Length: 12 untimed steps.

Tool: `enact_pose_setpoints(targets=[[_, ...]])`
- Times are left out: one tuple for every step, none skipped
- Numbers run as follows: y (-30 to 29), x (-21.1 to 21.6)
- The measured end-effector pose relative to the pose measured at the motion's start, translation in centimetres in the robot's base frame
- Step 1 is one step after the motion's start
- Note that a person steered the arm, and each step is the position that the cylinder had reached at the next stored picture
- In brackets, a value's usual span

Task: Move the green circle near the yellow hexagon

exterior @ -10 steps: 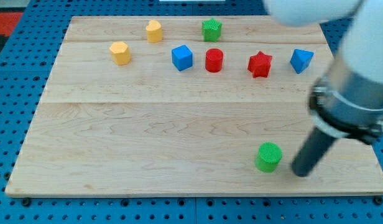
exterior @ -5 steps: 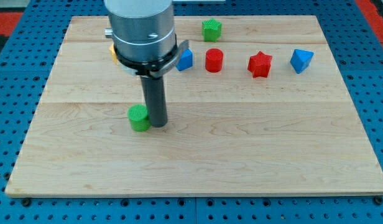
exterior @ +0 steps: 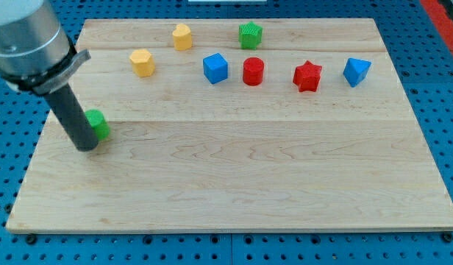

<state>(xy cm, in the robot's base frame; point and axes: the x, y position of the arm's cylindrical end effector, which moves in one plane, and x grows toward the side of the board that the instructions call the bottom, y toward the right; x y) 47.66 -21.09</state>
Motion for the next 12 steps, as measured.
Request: enact_pose_setpoints(targets=[[-0.1, -4.2], [-1.0, -9.5], [-0.1, -13.7], [2.8, -16.2], [-0.1, -16.9], [-5.1, -19.8], [-2.1, -20.2], [4.3, -19.5], [6.2, -19.3], [1.4, -18.3], [0.8, -15.0], [4.9, -11.7]])
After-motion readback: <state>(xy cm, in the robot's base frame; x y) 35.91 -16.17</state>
